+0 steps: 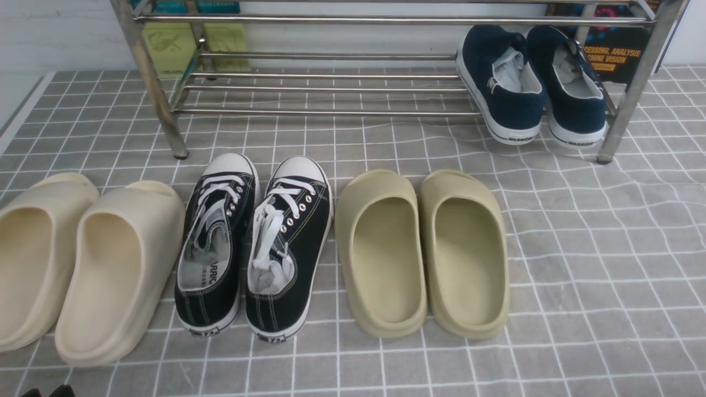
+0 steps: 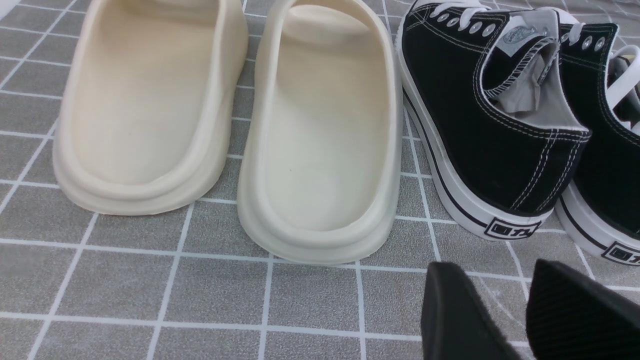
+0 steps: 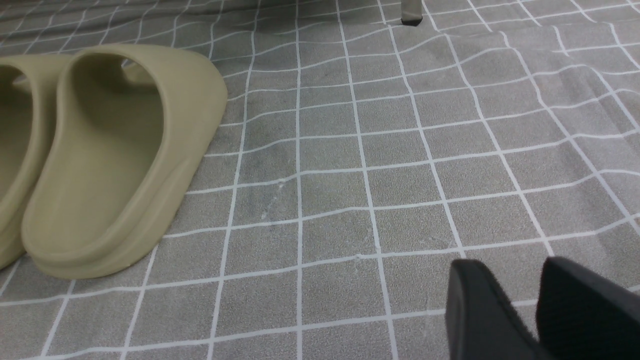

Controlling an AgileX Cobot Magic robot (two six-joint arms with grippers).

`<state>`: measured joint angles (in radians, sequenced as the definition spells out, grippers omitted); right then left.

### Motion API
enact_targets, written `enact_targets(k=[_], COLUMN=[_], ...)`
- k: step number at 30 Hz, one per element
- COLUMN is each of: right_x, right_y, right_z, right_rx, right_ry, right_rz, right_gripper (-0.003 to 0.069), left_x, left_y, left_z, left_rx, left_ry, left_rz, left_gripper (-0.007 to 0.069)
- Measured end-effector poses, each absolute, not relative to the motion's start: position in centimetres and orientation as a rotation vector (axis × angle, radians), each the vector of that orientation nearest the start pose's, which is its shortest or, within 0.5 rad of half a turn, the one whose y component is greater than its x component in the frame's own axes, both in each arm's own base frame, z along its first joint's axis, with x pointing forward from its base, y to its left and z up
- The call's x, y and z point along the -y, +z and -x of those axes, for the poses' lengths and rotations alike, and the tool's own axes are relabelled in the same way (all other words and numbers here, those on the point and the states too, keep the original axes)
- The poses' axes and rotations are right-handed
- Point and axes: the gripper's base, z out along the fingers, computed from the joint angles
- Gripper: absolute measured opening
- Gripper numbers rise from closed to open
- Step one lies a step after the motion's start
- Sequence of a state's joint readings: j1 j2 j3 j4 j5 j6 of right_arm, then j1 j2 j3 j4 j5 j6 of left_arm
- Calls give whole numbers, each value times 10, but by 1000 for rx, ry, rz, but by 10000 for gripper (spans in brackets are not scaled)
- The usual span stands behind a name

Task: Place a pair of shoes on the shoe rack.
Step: Use the left arm to grab the shoe closest to it

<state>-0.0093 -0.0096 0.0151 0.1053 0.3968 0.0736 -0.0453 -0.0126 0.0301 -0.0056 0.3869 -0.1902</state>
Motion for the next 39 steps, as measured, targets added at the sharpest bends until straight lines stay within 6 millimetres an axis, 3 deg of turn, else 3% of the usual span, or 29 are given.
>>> enact_targets(k=[12,14,15,17,18,22,23,25,28,30,31,32,34,37,38,39], right_x=[-3,-3,-3,-3,-3,-3,-3,-3,-3,-3,-3,-3,-3,-3,-3,-3], right_y=[173,173,173,173,173,173,173,173,173,173,173,173,173,173,173,173], right_z=[-52,-52,-52,-52,-52,-52,-52,-52,-52,-52,-52,-52,-52,-52,-52,-52], right_rx=[-1881,-1881,-1881,-1881,-1881,-1881,-1881,-1882,-1882,-1882,-1882,-1882,-1882,-1882,-1882,-1882], right_ry=[149,149,148,149,149,149,149,149,149,149,149,149,149,149,149,149], right_rz=[-142,-142,-141,-142,-142,-142,-142,-142,-142,-142,-142,-142,-142,-142,-142,-142], right_gripper=[223,227,230,233,233,237,237,237,237,237,237,237,237,237,237,237], left_x=[3,3,3,2,2,1,1,0,0,1,3,3,4,1,1,-1], left_y=[175,184,198,211,212,240,241,255,269,283,299,299,330,342,342,336], left_z=[-54,-56,-57,-56,-56,-46,-46,-36,-27,-24,-21,-21,-18,-39,-42,-58], left_rx=[-1817,-1717,-1564,-1421,-1405,-1079,-1065,-879,-743,-735,-769,-769,-904,-1226,-1248,-1416], left_ry=[-188,-201,-212,-220,-221,-256,-261,-358,-494,-552,-560,-565,-528,-411,-402,-350], left_rz=[147,145,137,129,128,122,123,154,181,183,171,172,179,245,250,295], left_gripper=[239,239,239,239,239,239,239,237,206,165,113,113,-3,-13,-13,-13])
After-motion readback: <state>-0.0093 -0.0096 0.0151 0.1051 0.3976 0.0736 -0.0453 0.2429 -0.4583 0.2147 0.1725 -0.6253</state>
